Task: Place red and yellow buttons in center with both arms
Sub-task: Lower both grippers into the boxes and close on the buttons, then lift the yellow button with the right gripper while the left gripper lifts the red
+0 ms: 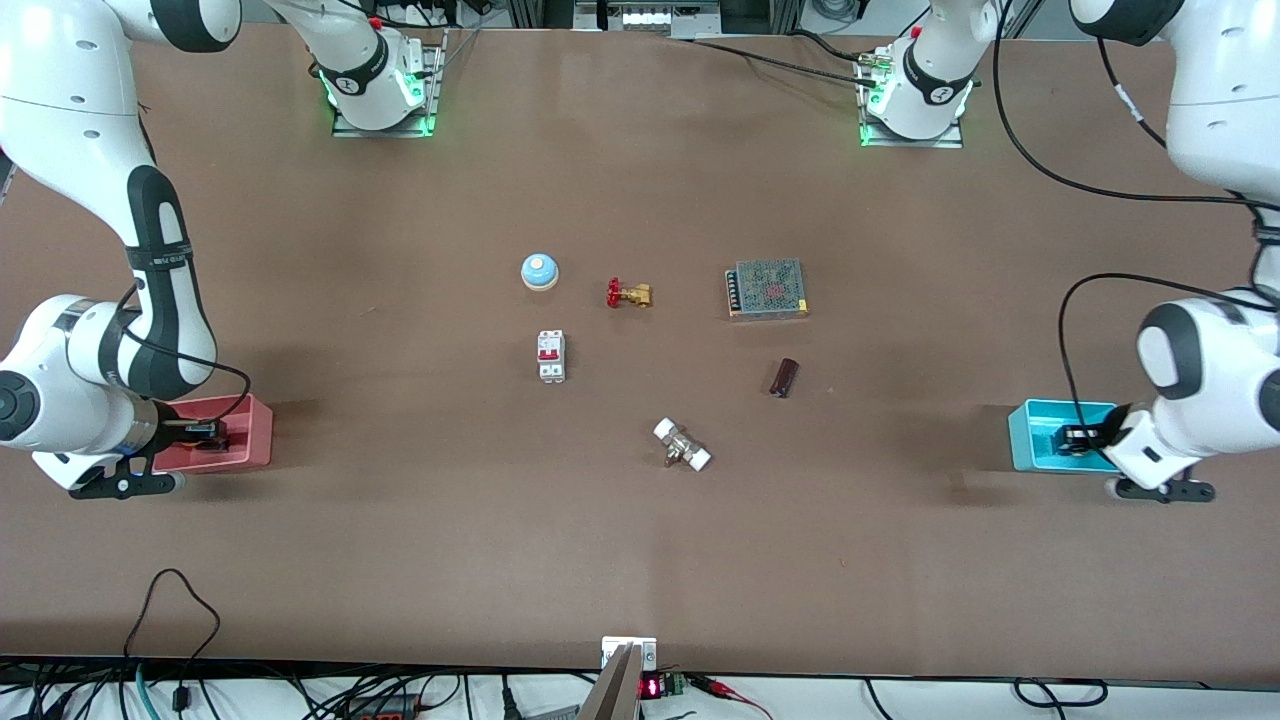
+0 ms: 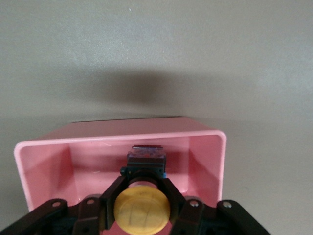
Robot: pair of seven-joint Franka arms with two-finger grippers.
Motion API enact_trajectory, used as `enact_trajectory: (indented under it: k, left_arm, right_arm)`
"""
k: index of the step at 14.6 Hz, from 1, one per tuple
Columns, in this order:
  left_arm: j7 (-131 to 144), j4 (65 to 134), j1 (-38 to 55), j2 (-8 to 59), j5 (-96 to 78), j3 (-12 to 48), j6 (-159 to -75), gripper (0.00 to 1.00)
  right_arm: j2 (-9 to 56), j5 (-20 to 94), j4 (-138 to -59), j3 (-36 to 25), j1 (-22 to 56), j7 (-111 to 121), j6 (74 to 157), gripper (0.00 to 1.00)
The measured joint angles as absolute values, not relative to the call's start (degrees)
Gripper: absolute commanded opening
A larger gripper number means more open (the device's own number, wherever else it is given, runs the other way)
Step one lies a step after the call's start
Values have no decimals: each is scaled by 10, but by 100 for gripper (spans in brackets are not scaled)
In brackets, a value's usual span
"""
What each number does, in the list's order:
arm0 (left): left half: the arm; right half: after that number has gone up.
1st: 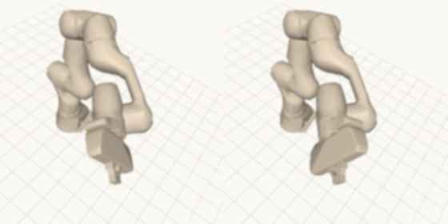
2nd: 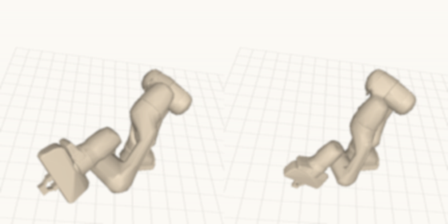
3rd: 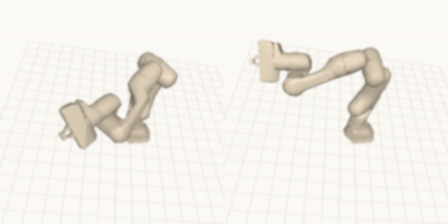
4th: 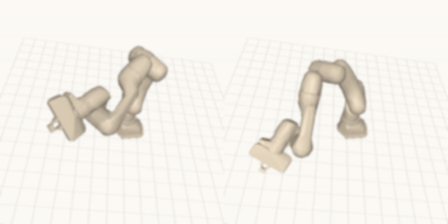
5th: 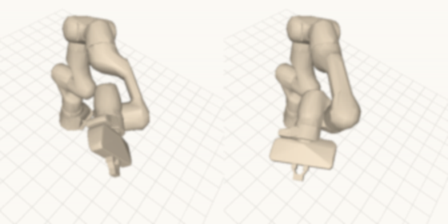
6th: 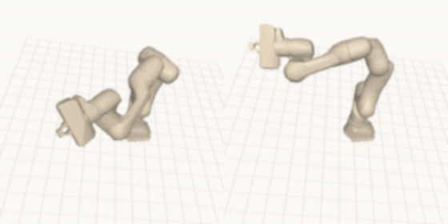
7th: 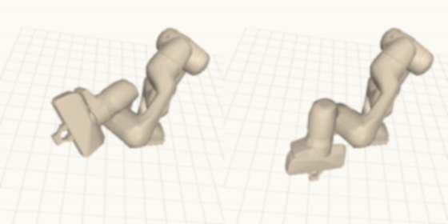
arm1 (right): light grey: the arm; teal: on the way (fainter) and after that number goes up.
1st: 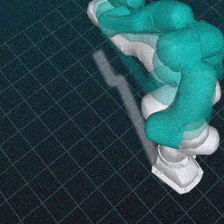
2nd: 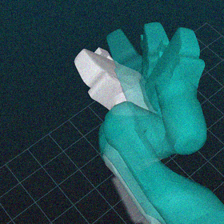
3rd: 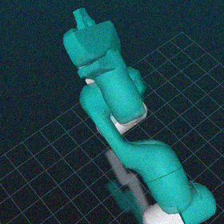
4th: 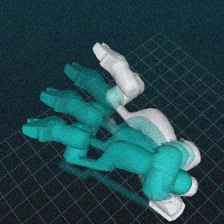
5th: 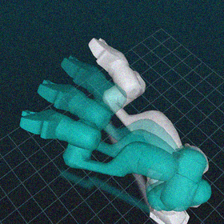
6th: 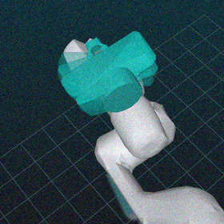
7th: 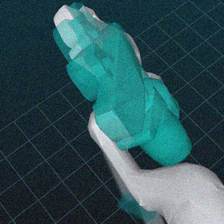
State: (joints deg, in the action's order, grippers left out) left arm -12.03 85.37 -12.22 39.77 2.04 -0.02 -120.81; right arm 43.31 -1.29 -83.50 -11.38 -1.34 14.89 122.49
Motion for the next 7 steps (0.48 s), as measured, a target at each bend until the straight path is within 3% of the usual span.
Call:
enact_trajectory:
  k: [3,7]
  left_arm:
    - [-117,797,-116,379,20,3,-1132,1]
    - [-46,802,-67,354,20,9,-1106,1]
  right_arm:
    - [415,-13,-824,-114,-13,159,1197,33]
    - [358,-8,-807,-112,0,159,1117,33]
